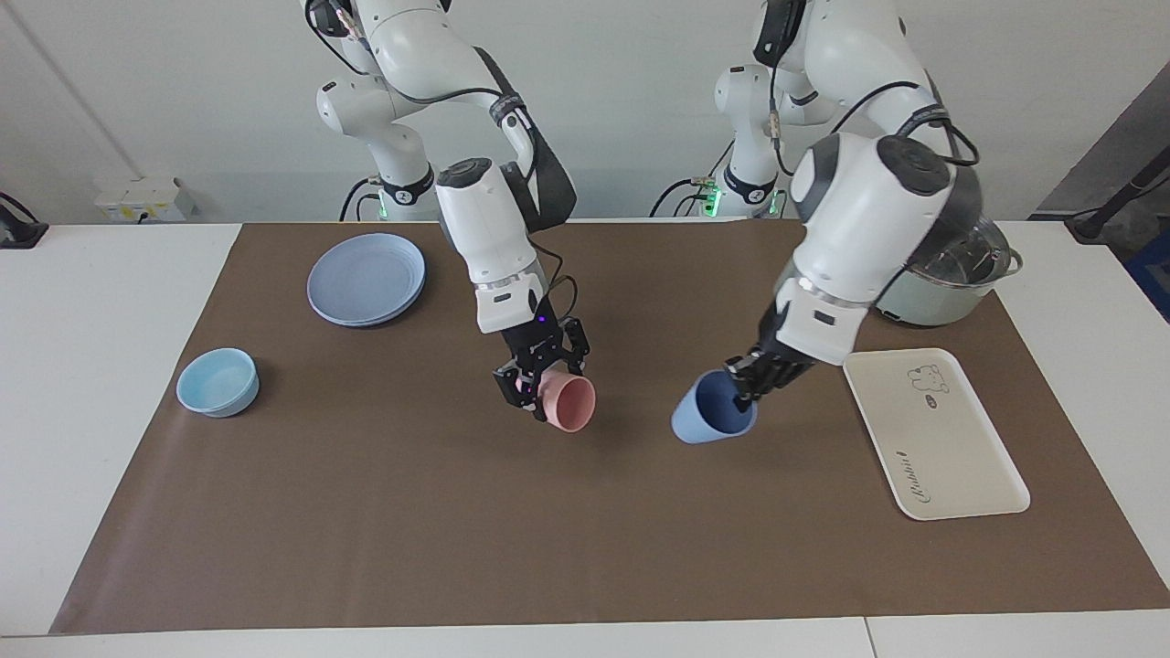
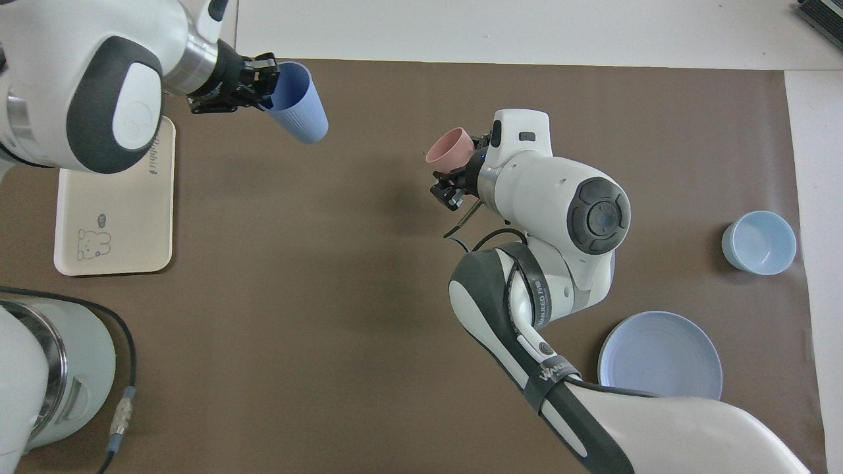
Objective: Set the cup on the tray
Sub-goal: 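Carry the cup with the left gripper toward the tray while the right gripper withdraws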
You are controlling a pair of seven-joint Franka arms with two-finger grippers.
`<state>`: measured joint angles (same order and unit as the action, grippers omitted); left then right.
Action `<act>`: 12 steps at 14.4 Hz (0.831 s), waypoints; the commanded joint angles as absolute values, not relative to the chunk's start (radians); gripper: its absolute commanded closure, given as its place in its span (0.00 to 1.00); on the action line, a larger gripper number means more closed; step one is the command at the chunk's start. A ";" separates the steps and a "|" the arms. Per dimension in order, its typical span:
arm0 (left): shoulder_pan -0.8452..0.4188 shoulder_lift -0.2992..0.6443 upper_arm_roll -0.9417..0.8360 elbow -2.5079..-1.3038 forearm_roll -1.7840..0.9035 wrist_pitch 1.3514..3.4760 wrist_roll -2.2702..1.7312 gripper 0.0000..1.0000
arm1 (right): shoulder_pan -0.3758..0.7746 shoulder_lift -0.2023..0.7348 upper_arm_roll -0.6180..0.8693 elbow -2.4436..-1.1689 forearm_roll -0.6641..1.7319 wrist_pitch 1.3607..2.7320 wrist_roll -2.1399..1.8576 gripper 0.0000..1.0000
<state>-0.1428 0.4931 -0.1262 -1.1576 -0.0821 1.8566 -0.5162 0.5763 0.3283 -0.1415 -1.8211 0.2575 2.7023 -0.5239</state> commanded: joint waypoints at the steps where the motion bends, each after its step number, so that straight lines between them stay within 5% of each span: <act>1: -0.047 0.454 -0.137 -1.178 -0.017 1.850 -0.415 1.00 | 0.560 0.313 -0.137 -1.830 0.227 2.721 -0.500 1.00; 4: 0.116 0.442 -0.138 -1.221 -0.023 1.906 -0.192 1.00 | 0.502 0.327 -0.132 -1.833 0.247 2.847 -0.506 1.00; 8: 0.274 0.324 -0.138 -1.532 -0.026 2.170 -0.016 1.00 | 0.451 0.340 -0.126 -1.833 0.464 2.937 -0.604 1.00; 12: 0.366 0.267 -0.140 -1.745 -0.029 2.330 0.098 1.00 | 0.165 0.341 0.116 -1.804 0.918 2.887 -1.081 1.00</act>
<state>0.3310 0.3525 -0.1260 -1.5845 -0.0413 2.2446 0.0666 0.3300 0.3393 -0.0206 -1.8248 0.7387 2.9167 -0.8623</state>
